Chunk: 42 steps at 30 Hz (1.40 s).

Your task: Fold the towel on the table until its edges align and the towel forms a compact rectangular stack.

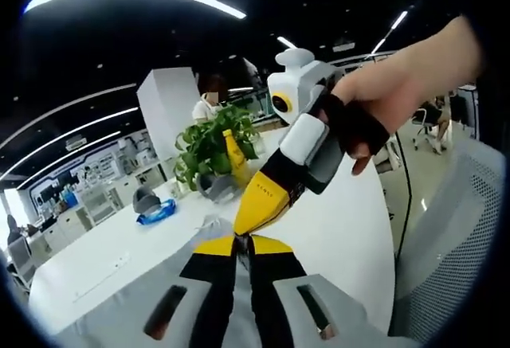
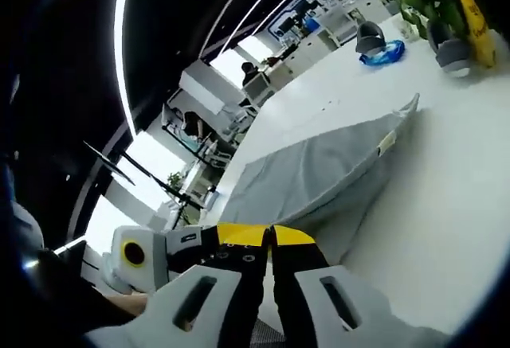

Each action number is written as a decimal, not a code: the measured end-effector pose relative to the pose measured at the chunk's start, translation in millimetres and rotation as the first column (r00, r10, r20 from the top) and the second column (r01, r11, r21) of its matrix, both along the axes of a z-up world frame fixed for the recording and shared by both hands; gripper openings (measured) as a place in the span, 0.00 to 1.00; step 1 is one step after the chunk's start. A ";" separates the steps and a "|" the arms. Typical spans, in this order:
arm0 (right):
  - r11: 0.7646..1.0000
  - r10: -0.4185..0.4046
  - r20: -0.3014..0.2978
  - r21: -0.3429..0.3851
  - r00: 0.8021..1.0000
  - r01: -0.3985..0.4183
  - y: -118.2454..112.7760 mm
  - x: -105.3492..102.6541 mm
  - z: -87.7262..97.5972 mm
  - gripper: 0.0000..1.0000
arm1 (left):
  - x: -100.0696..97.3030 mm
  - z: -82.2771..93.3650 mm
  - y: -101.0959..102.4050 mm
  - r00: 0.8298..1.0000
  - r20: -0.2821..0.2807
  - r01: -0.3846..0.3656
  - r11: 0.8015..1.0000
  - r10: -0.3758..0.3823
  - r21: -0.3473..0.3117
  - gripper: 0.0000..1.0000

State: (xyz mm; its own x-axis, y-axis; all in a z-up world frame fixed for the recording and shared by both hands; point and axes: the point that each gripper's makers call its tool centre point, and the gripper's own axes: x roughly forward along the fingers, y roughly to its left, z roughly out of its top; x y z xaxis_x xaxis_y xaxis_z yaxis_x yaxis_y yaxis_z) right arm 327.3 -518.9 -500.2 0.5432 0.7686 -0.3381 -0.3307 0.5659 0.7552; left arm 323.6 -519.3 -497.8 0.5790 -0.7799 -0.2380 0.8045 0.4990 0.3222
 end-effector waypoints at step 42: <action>0.834 -0.530 -0.167 -0.282 0.831 0.475 -156.5 228.0 -130.7 0.16 | 3.0 12.3 7.9 0.999 -0.048 -0.005 0.996 0.001 -0.084 0.05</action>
